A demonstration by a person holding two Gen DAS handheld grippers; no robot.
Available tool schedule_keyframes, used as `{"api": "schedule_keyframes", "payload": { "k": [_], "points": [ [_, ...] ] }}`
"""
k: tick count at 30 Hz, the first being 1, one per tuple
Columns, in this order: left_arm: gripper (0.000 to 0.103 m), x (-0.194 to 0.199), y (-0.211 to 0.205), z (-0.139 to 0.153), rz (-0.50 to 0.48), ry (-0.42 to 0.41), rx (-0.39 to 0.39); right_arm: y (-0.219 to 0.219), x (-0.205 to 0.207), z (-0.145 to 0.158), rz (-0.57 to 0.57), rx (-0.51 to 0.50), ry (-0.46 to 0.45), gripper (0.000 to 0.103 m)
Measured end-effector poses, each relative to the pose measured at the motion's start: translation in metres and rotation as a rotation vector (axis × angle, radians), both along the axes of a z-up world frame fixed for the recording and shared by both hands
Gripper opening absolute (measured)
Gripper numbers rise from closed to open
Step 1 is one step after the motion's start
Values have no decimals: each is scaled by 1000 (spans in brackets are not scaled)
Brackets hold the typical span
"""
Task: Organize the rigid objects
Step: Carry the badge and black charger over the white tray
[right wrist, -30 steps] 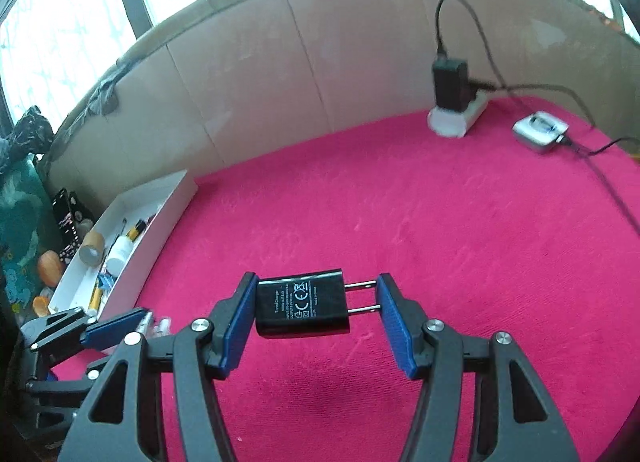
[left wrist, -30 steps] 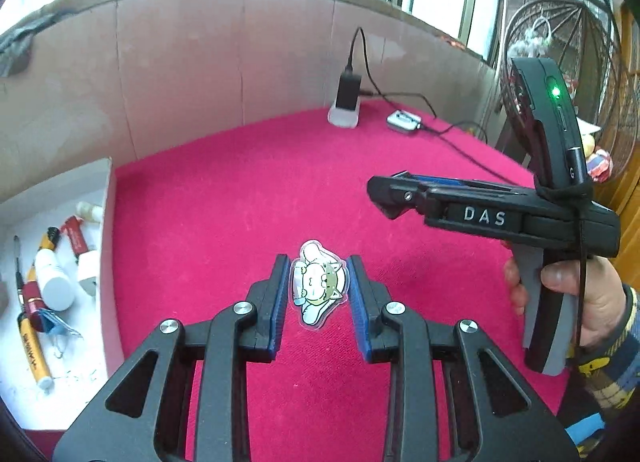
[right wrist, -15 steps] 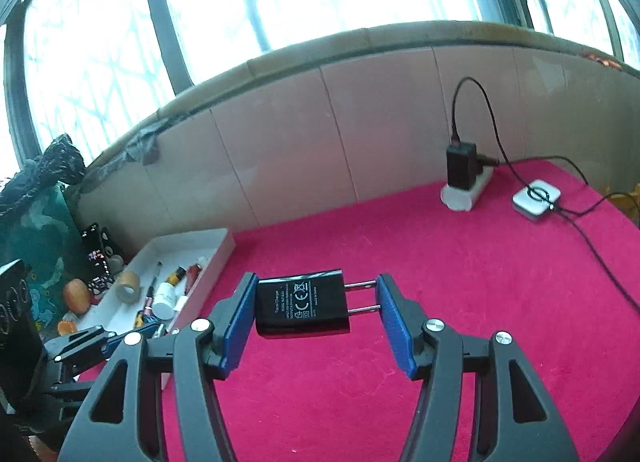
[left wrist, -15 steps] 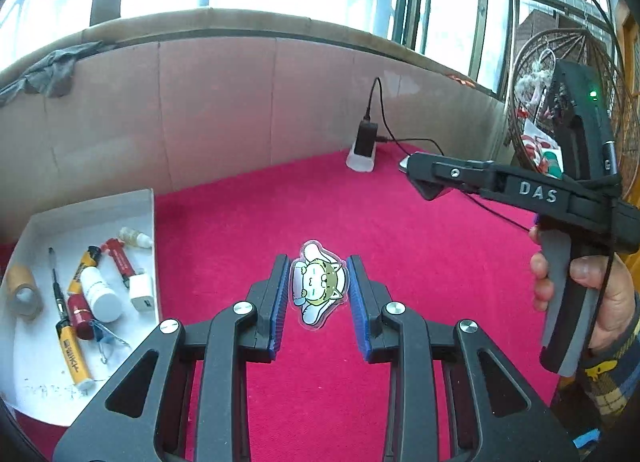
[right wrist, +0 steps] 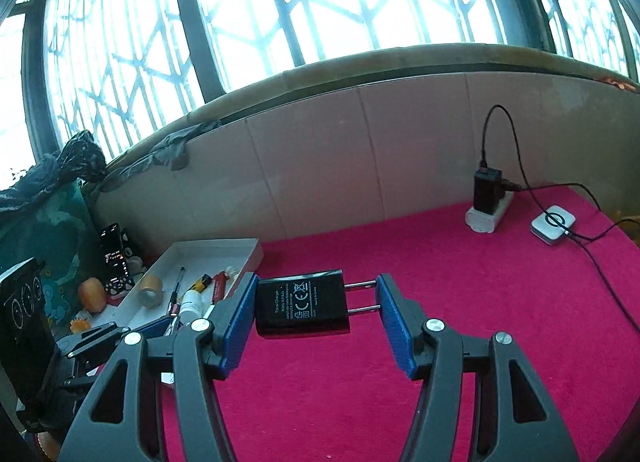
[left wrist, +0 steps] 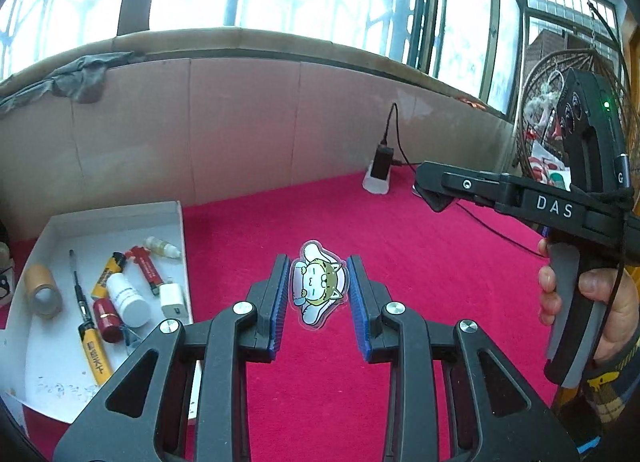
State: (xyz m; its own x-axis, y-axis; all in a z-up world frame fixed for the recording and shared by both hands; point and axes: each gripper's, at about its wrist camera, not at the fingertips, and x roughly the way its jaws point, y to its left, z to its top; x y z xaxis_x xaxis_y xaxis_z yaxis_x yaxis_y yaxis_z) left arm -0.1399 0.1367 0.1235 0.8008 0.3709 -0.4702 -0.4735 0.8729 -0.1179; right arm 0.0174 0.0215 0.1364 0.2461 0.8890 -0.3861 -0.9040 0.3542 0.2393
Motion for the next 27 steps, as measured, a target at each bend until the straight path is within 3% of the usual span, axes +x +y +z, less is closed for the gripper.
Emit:
{"api": "schedule_keyframes", "payload": {
  "k": [27],
  "points": [
    [28,-78,65,2,253,-79,-57,75,-70,25,177,-41,-106,59]
  ]
}}
